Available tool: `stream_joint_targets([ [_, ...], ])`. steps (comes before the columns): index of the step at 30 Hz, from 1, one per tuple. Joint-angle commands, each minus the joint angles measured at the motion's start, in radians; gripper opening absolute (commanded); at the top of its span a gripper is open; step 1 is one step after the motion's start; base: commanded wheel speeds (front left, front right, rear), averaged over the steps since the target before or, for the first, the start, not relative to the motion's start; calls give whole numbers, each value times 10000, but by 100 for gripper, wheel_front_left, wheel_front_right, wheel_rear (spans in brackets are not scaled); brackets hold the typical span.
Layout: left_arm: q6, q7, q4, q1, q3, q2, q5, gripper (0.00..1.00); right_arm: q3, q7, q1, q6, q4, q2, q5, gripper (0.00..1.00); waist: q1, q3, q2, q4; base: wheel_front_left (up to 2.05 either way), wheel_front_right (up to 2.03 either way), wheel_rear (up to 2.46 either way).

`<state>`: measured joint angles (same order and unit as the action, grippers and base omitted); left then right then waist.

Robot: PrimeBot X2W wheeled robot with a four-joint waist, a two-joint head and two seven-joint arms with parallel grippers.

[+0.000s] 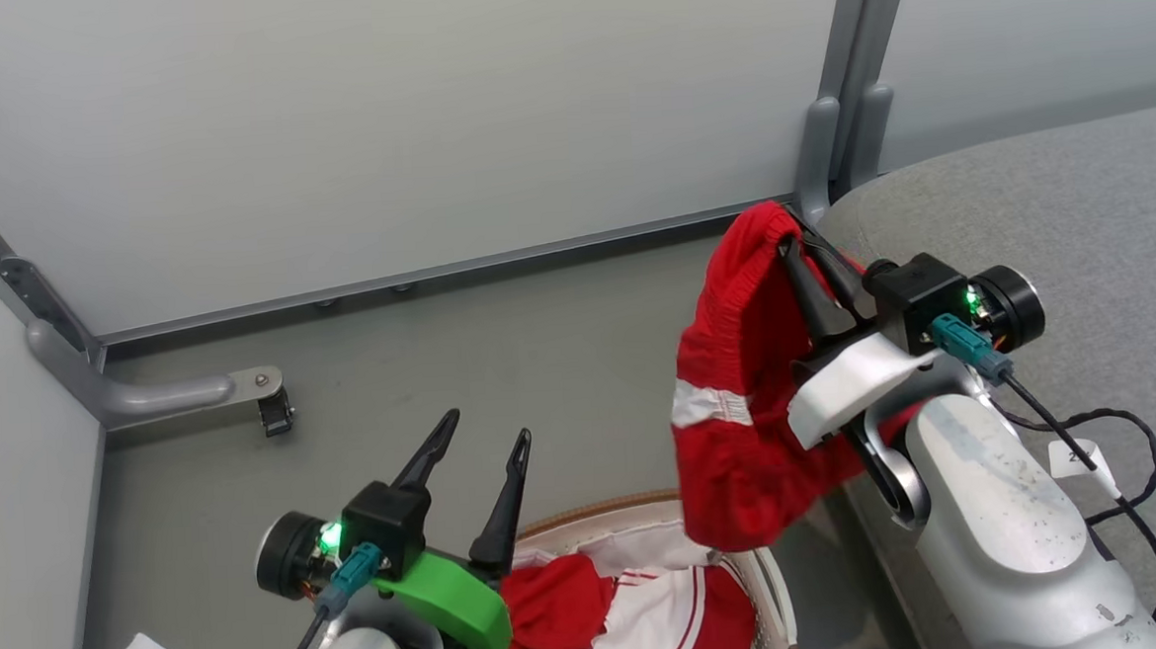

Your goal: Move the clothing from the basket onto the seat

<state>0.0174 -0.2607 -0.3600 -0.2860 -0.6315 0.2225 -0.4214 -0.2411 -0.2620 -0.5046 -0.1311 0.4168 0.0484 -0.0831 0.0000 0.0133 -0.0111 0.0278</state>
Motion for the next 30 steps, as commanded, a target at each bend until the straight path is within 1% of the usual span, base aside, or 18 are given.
stream_joint_targets([
  [1,24,-51,100,387,202,-146,24,100,221,-46,104,7,-33,35,135,0,0,-100,111,121,0,0,0],
  [4,66,-47,238,704,424,-287,155,100,443,-46,41,7,-58,38,270,0,0,-195,111,281,0,0,0],
  [8,190,-38,399,990,722,-418,354,100,658,-47,-177,7,-189,36,479,0,0,-382,111,724,0,0,0],
  [14,374,-38,525,1063,1083,-581,785,100,984,-47,-491,10,-503,39,997,0,0,-813,111,1851,0,0,0],
  [23,686,-39,604,453,1363,-712,1438,100,1825,-46,-886,10,-910,23,1713,0,0,-1767,111,3593,0,0,0],
  [27,796,-37,528,183,1331,-704,1644,100,2140,-47,-930,10,-1026,27,1733,0,0,-2096,111,4167,0,0,0],
  [30,872,-38,461,35,1255,-685,1770,100,2305,-46,-895,10,-1098,24,1635,0,0,-2288,111,4476,0,0,0],
])
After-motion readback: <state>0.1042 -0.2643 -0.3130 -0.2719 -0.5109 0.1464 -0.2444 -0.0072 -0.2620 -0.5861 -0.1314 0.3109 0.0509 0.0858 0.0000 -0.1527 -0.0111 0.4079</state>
